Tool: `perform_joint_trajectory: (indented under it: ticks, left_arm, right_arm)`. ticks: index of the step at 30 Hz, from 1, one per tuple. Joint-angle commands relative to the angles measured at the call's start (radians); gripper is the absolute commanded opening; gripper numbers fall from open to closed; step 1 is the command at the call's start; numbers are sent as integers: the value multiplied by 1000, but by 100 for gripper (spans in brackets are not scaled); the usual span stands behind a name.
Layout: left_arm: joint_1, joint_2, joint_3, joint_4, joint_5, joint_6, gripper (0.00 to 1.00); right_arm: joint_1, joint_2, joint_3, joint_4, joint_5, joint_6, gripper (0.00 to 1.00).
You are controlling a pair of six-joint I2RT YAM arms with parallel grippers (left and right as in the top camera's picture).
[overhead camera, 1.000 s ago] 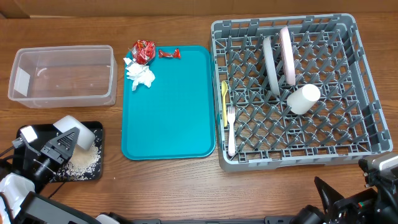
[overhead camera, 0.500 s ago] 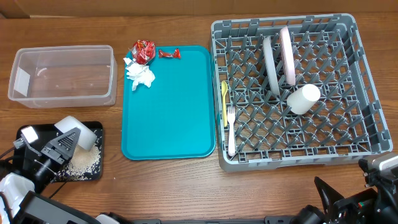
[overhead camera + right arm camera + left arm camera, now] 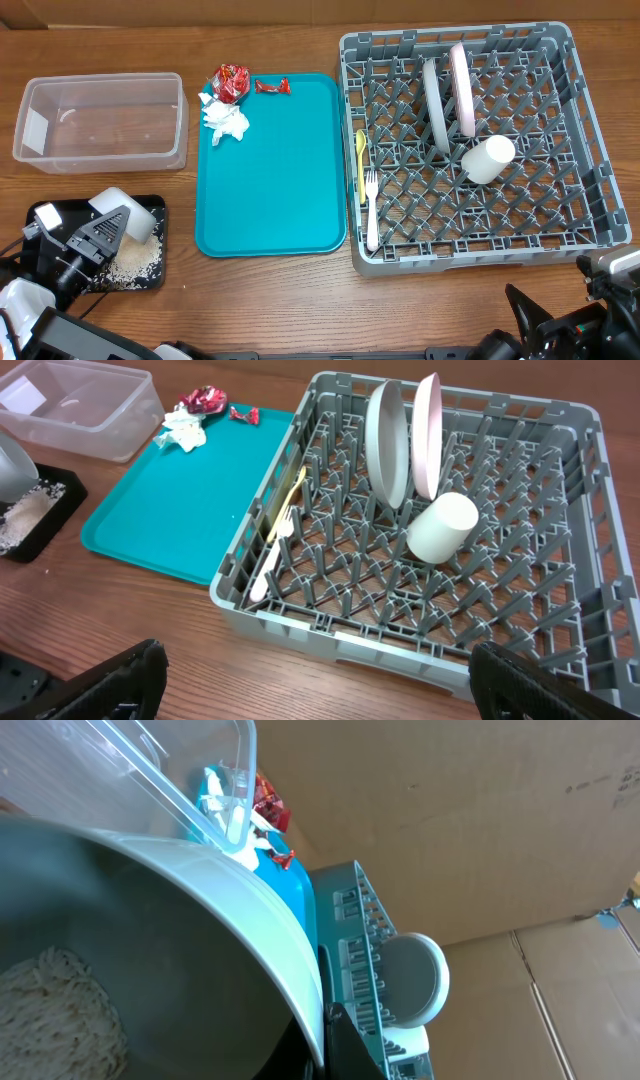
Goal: Sort waste into correct bins and load items into the dishwasher rack
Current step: 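Carry the bowl to the black tray and tip the rice out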
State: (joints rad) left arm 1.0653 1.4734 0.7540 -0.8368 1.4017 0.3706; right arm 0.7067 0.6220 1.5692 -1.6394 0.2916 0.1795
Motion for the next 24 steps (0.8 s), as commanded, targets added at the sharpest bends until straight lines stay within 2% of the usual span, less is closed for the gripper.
perform_joint_trajectory:
  ticks: [1,8,10,11,12,14,15,18,20,21,22,23,24]
  left_arm:
    - [8,6,-2,-8,4,26,4]
    - [8,6,-2,-40,5,29,4]
    - [8,6,-2,-80,1,127,4]
    - [13,7,-2,-73,-23,64,4]
    - [18,6,-2,-110,3,55,4]
    - [31,5,-2,-99,-6,103,4]
    - [39,5,-2,-90,-17,74,4]
    - [59,5,-2,-95,-44,90,4]
    - [61,5,-2,-146,-40,57,4]
    - [61,5,-2,-132,-56,122,4]
    - [61,5,-2,-91,-91,121,4]
    - [64,5,-2,-71,-125,14,4]
    - [67,5,-2,-92,-84,-33,4]
  right_arm:
    - [-2,4,2,5,6,0,100]
    - [-2,4,2,5,6,0,100]
    - [-2,4,2,5,6,0,100]
    - [-2,4,2,5,6,0,100]
    - [-2,4,2,5,6,0,100]
    - [-2,4,2,5,6,0,100]
    - [-2,4,2,5,6,0,100]
    - [-2,4,2,5,6,0,100]
    - [-2,4,2,5,6,0,100]
    - [-2,4,2,5,6,0,100]
    - [-2,4,2,5,6,0,100]
    - [-2,4,2,5,6,0,100]
    - [-2,4,2,5,6,0,100]
